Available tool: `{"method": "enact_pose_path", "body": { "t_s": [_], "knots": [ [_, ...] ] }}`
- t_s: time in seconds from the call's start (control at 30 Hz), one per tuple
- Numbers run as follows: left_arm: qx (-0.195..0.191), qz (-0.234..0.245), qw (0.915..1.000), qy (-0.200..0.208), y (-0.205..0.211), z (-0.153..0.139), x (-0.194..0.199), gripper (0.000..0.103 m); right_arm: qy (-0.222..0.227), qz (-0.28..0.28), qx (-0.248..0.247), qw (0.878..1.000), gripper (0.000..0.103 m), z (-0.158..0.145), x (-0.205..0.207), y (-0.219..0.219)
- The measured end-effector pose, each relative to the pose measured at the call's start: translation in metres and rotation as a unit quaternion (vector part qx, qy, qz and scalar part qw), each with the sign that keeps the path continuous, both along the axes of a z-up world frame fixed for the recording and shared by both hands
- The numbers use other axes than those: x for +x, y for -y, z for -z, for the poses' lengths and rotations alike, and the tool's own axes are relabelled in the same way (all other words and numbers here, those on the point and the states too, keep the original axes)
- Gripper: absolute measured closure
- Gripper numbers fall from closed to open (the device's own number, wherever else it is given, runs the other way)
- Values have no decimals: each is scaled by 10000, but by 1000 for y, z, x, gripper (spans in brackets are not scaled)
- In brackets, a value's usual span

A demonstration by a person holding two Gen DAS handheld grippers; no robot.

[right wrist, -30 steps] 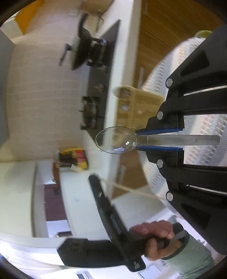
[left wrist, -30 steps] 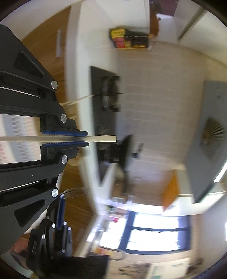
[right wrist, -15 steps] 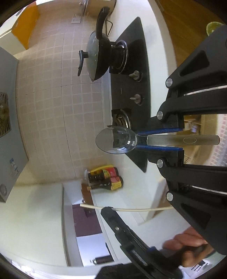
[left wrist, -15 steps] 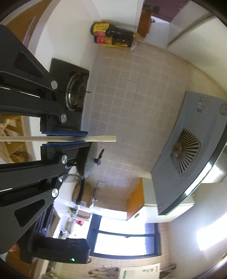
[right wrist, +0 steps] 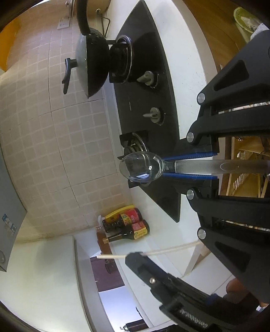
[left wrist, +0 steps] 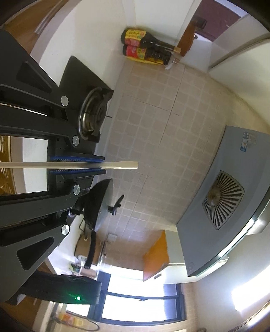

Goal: Organize utensils
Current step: 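Carry chopstick and spoon over the beige basket and open both tools to drop them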

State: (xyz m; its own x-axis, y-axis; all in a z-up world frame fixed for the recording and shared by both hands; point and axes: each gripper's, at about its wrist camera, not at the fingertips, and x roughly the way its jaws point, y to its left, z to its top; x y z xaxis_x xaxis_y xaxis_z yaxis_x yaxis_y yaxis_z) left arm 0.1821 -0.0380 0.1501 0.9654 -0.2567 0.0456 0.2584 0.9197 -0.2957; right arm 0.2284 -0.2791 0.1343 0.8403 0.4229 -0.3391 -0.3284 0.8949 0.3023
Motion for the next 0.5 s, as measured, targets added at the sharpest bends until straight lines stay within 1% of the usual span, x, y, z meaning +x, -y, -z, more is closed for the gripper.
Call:
{"method": "enact_pose_path", "body": {
  "t_s": [0.1, 0.17, 0.33, 0.4, 0.5],
  "knots": [
    [-25, 7, 10000, -90, -1, 6, 6, 99, 42, 40, -95, 9999, 93, -1, -2, -3],
    [-81, 26, 9999, -118, -4, 7, 7, 99, 11, -41, -58, 10000, 93, -4, -2, -2],
    [-265, 63, 9996, -89, -13, 3, 9, 99, 156, -35, -15, 9999, 93, -15, -1, -1],
    [-342, 30, 9993, -117, -14, 4, 13, 99, 179, -17, -137, 9997, 93, -15, 3, -8],
    [-281, -53, 9995, -162, -13, 8, 16, 99, 211, -31, -363, 9991, 93, -8, 6, -19]
  ]
}}
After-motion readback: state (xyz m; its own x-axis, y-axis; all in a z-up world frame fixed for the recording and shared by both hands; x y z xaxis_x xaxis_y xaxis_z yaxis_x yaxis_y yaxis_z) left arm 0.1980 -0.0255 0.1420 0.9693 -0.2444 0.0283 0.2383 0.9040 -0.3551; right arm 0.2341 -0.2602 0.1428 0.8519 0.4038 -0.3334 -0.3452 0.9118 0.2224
